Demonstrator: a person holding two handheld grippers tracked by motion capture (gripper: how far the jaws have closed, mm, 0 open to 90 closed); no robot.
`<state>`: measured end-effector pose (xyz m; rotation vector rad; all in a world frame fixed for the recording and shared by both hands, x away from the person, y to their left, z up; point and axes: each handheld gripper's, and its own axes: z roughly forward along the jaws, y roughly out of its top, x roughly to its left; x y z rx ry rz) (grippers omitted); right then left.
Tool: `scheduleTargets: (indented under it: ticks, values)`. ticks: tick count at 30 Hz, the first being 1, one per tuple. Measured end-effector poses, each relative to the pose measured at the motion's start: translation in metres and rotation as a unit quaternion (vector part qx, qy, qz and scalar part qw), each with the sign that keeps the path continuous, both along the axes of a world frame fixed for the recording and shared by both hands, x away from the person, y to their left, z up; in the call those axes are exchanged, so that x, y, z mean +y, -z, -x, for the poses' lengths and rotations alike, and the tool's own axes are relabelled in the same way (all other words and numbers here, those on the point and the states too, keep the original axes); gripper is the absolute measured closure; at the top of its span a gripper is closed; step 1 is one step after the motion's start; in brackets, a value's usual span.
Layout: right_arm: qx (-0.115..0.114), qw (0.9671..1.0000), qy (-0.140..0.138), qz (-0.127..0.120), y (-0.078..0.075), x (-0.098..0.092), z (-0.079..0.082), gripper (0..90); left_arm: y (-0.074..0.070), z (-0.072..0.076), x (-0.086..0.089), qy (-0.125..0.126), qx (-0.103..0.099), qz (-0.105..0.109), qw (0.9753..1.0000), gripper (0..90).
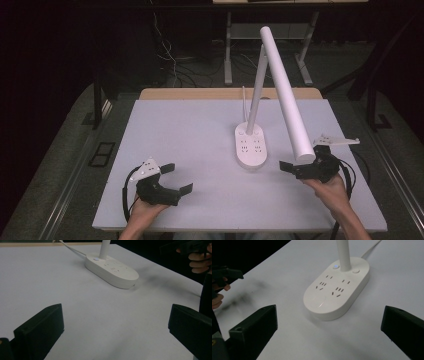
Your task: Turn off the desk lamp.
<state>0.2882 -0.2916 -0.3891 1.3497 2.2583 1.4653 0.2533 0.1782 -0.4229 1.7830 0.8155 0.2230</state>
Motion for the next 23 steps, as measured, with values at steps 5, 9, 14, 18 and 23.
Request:
scheduleTargets:
  ticks: [5,9,14,18,23]
  values:
    - [-0.004,1.0000,0.000,0.001,0.009,0.000,0.013,0.6,0.000,0.000,0.000,0.001,0.001,-0.002,1.0000,0.0]
    - [-0.009,1.0000,0.001,-0.003,0.013,0.000,0.021,0.6,0.000,0.000,0.000,0.001,0.001,-0.002,1.0000,0.0]
    - [-0.011,0.9999,0.001,0.000,0.021,0.003,0.032,0.6,0.000,0.000,-0.001,0.002,0.001,-0.002,1.0000,0.0]
    - [-0.013,0.9999,0.000,0.002,0.025,0.004,0.038,0.6,0.000,0.000,-0.001,0.002,0.001,-0.001,1.0000,0.0]
    - [-0.018,0.9998,-0.003,0.000,0.027,0.005,0.043,0.6,0.000,-0.001,-0.001,0.004,0.001,-0.003,1.0000,0.0]
